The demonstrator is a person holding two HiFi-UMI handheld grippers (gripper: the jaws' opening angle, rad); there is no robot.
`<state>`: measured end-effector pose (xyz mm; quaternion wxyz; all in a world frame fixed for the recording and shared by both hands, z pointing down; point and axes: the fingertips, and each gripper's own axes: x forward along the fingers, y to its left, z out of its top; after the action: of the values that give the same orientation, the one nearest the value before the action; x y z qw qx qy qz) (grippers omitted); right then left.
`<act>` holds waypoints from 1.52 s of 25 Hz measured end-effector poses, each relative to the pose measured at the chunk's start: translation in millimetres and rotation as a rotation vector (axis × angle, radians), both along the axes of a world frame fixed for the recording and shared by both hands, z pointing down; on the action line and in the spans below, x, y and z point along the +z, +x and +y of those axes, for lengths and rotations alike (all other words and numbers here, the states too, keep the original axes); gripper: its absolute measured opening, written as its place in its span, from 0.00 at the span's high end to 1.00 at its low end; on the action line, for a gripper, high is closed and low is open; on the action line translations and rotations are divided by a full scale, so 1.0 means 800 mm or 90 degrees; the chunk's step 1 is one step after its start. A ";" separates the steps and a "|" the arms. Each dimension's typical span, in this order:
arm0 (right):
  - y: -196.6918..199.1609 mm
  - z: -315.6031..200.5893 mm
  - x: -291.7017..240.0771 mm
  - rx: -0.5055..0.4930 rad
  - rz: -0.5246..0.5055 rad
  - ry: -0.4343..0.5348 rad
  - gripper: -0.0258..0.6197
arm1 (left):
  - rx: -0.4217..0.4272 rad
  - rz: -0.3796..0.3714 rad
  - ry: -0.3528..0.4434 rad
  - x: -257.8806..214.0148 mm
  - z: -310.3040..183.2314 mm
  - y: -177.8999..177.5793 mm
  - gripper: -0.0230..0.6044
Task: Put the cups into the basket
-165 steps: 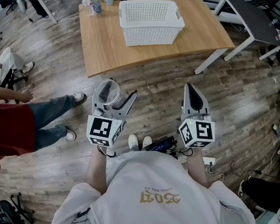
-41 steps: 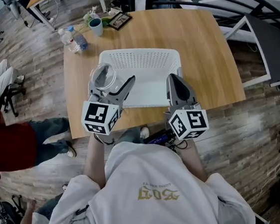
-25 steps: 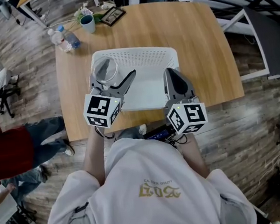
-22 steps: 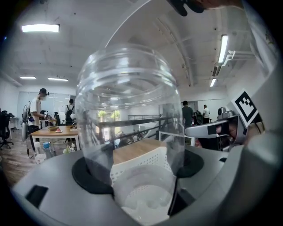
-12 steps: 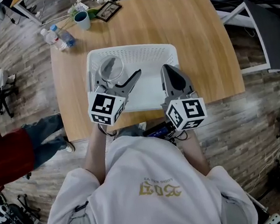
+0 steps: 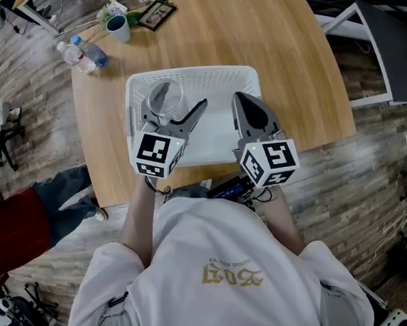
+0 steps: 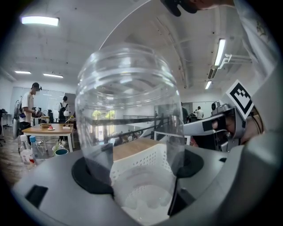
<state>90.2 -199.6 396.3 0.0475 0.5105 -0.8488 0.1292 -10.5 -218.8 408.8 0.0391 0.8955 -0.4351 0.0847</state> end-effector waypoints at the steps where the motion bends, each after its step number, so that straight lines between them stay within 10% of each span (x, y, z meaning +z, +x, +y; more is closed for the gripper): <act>1: 0.000 -0.002 0.001 0.000 -0.001 -0.002 0.95 | 0.001 -0.005 -0.002 0.003 -0.001 0.001 0.37; 38: -0.047 -0.063 0.082 -0.070 0.047 -0.118 0.95 | 0.088 -0.088 -0.088 0.114 -0.029 0.012 0.37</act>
<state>52.8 -250.3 461.8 0.1325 0.4608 -0.8577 0.1855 -0.5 -242.1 499.7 0.0646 0.9107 -0.3668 0.1788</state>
